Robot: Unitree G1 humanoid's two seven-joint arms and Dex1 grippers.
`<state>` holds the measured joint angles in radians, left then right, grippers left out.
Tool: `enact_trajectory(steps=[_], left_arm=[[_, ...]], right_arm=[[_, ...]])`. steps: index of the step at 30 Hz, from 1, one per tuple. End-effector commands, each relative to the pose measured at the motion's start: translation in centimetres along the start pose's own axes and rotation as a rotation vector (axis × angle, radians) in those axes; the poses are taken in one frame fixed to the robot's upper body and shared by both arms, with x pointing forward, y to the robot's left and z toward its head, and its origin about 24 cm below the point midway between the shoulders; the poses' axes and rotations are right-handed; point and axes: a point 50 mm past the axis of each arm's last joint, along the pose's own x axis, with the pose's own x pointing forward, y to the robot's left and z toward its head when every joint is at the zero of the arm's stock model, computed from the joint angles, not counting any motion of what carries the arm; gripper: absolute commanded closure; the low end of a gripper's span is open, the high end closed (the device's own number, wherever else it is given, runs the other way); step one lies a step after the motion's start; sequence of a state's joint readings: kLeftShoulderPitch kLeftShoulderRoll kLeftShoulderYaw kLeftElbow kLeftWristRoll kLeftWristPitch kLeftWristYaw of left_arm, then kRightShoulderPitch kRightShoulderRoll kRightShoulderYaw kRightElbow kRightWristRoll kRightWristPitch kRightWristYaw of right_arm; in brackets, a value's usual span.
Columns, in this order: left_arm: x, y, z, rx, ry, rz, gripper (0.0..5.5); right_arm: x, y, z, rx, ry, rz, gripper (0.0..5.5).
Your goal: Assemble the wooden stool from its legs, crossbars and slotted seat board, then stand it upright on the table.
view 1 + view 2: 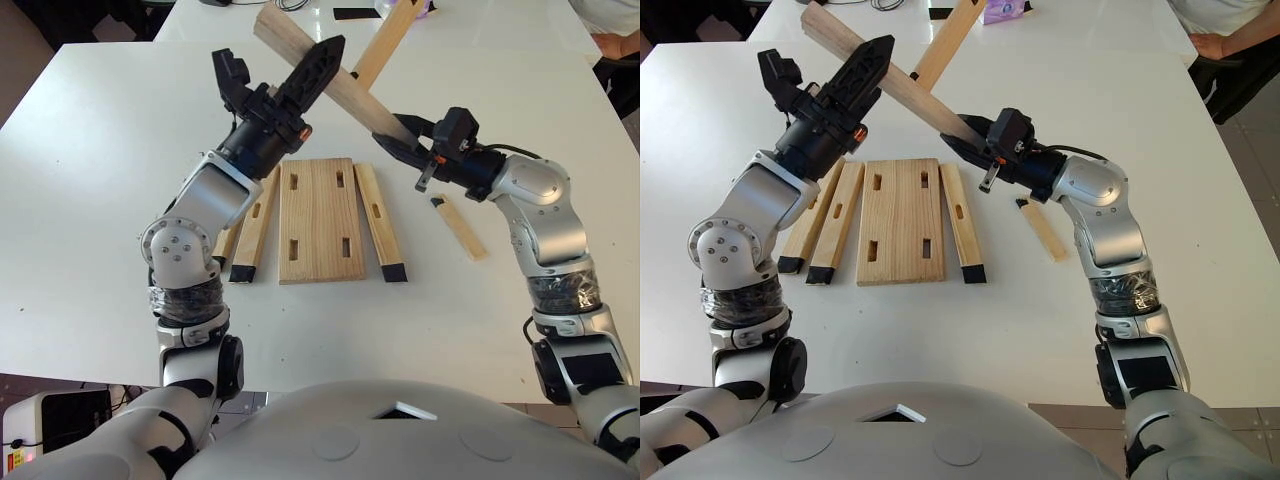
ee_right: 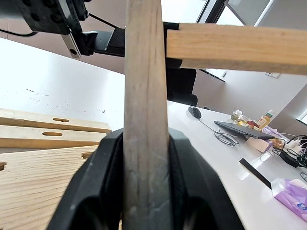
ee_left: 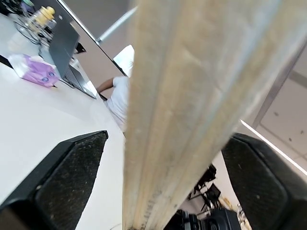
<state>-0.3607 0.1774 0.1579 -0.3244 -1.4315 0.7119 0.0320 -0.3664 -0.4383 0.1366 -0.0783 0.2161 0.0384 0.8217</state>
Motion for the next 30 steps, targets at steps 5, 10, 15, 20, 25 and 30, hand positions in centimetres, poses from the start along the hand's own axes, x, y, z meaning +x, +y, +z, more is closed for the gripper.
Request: enact_trajectory(steps=[5, 10, 15, 20, 25, 30], left_arm=[[0.0, -0.2, 0.4, 0.031, 0.003, -0.010, 1.29], [-0.2, -0.1, 0.1, 0.035, 0.014, -0.006, 1.97], [-0.3, -0.2, 0.0, 0.042, 0.017, -0.014, 2.81], [-0.5, -0.3, 0.0, 0.074, 0.035, -0.034, 3.27], [-0.7, -0.4, 0.2, 0.159, 0.052, -0.040, 3.34], [-0.3, -0.5, 1.4, 0.193, 0.004, -0.052, 3.42]], right_arm=[[-0.1, -0.2, 0.1, -0.050, 0.016, 0.034, 4.44], [-0.1, -0.5, 0.1, -0.049, 0.016, 0.024, 4.44], [-0.2, -0.6, 0.0, -0.053, 0.018, 0.027, 4.44], [-0.3, -0.7, -0.1, -0.050, 0.022, 0.024, 4.44], [-0.3, -1.2, -0.3, -0.046, 0.030, -0.002, 4.44], [0.0, -0.3, -0.5, -0.018, 0.040, 0.036, 3.69]])
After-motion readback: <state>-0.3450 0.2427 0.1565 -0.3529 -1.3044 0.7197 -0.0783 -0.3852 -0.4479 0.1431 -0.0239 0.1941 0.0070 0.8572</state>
